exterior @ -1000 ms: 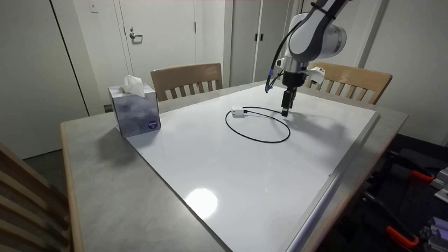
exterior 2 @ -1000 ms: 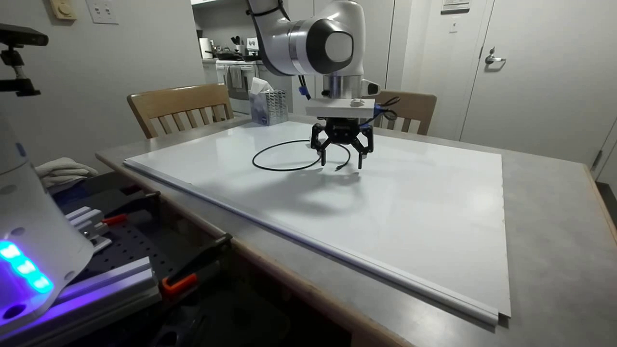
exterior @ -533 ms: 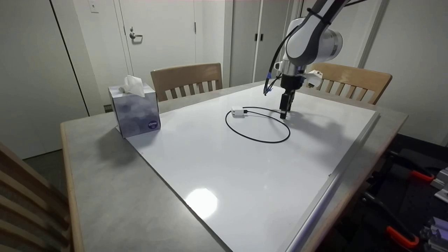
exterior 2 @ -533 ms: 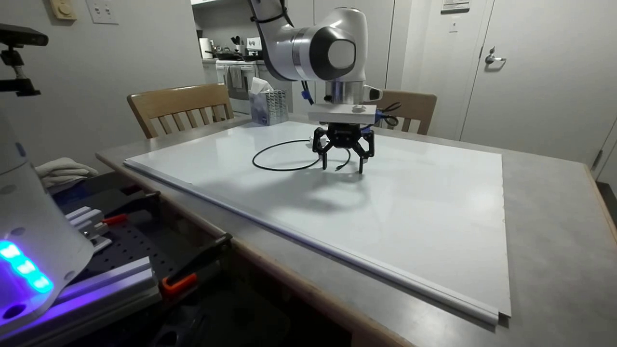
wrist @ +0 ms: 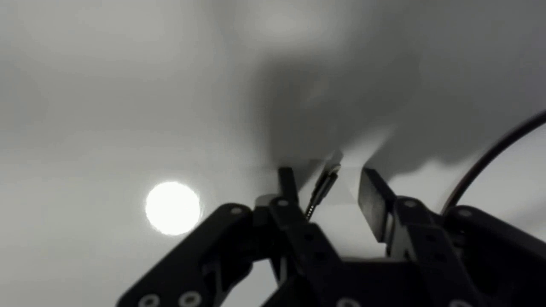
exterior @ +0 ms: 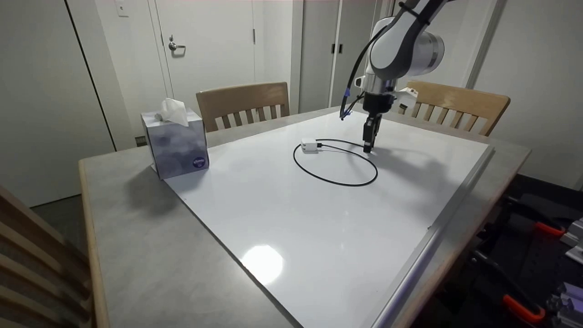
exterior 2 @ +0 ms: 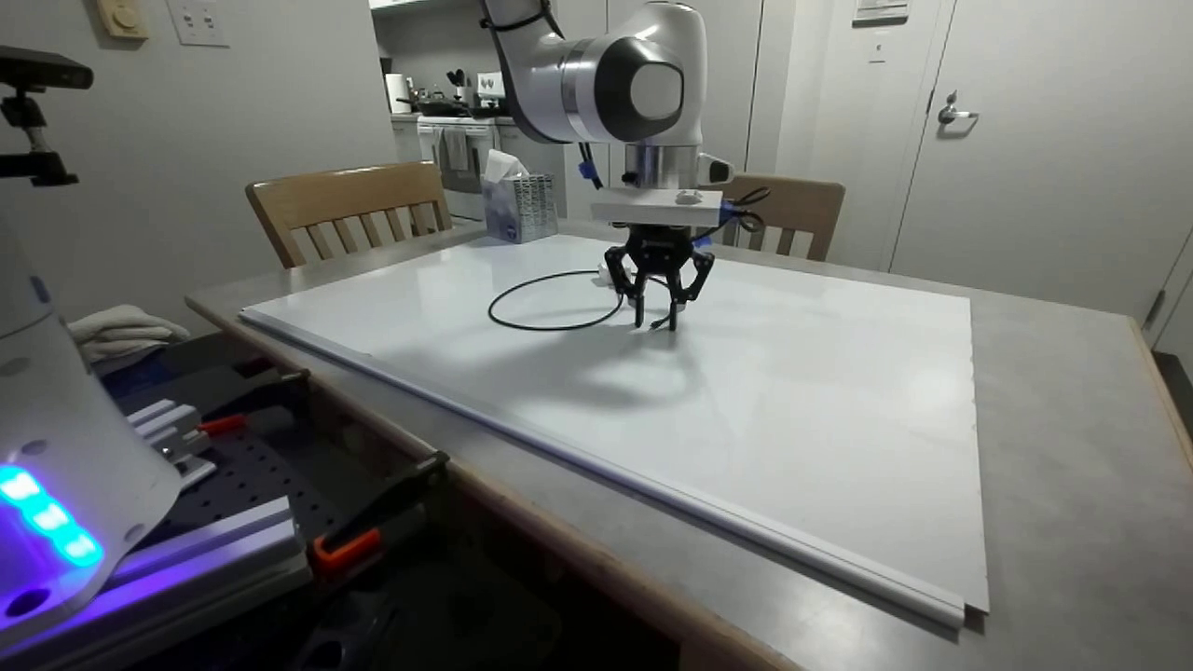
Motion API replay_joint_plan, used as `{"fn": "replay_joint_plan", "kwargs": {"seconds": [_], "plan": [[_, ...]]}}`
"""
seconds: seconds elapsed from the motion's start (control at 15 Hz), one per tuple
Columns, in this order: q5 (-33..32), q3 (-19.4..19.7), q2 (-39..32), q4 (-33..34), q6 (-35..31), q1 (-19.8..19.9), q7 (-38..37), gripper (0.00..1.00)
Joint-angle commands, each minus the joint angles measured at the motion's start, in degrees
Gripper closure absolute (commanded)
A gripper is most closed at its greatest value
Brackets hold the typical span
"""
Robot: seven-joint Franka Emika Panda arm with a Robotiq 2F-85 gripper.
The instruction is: Straighten the charger cable.
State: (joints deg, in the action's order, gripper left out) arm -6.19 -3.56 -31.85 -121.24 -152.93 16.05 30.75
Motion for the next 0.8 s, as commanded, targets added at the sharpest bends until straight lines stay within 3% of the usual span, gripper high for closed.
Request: {"fn": "replay_joint_plan", "kwargs": {"seconds": [0.0,0.13,0.4,0.73], "plan": [[0.6,-0.3,-1.8,1.8,-0.8,0.8,1.8,0.88],[0.4,-0.3,-1.8,1.8,-0.9,0.6,1.8,0.99],[-1.5,0.9,-1.8,3.2,-0.3,0.2,3.0,0.98],[-6.0,1.8,-1.5,7.2,2.2,0.4,12.0,0.98]]}}
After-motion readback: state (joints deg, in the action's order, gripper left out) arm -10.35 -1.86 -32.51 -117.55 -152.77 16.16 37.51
